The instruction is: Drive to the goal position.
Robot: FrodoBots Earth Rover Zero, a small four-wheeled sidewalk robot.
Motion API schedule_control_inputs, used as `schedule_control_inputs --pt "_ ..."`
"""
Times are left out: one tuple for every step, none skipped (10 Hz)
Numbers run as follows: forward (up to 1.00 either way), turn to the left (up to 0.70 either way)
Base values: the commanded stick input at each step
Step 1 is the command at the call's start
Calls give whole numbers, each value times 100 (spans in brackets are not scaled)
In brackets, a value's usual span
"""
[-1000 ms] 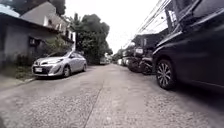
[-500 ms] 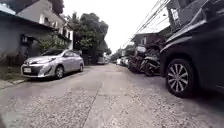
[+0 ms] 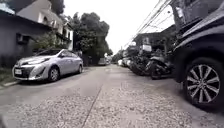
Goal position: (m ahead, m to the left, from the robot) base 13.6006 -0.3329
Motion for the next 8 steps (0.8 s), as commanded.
schedule_control_inputs --pt "100 0" --pt "100 0" --pt "100 0" --pt "100 1" --pt "100 22" --pt "100 2" --pt "100 0" --pt "100 0"
